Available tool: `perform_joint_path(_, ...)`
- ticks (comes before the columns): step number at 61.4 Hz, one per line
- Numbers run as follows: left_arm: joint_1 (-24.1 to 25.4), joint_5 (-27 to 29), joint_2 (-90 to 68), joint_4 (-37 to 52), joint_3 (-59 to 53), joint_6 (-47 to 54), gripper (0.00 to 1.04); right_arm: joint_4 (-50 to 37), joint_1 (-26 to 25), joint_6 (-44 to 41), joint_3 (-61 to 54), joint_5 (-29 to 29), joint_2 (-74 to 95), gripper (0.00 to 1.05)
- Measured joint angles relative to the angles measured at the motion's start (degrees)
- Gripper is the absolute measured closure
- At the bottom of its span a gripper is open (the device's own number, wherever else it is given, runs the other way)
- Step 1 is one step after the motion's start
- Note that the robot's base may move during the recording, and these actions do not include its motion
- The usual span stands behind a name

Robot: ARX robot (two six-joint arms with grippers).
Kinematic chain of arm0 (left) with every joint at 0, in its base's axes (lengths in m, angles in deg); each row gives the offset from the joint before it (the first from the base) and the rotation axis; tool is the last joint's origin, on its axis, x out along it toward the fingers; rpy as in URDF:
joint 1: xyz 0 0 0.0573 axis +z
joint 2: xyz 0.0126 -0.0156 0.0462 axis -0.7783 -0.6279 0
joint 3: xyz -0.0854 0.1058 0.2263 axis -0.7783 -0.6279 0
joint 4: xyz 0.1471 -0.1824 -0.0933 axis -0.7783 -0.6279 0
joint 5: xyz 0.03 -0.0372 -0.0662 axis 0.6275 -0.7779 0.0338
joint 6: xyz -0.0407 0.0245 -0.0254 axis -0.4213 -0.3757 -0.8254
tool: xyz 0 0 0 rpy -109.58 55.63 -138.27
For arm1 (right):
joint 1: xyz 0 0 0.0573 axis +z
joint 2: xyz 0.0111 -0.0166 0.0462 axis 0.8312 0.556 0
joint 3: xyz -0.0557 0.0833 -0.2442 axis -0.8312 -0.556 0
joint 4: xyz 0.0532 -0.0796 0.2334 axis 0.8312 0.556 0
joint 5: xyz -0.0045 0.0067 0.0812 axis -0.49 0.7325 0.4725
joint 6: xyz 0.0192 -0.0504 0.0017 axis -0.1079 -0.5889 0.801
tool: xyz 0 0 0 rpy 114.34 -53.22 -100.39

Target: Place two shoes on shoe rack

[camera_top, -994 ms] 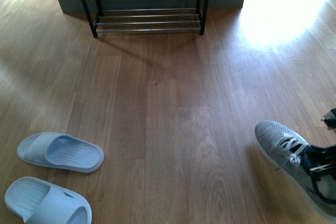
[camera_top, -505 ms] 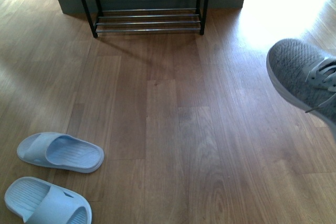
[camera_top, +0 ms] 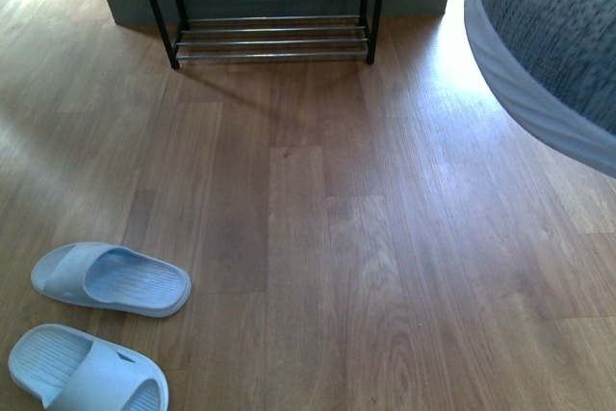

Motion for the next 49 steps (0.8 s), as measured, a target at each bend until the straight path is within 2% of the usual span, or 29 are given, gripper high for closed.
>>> perform_joint_path(49,0.0,0.1,0.0,0.0,0.0,0.0,1.03,0.2,-0.1,0.2,-0.2,-1.0,-0.1,1.03)
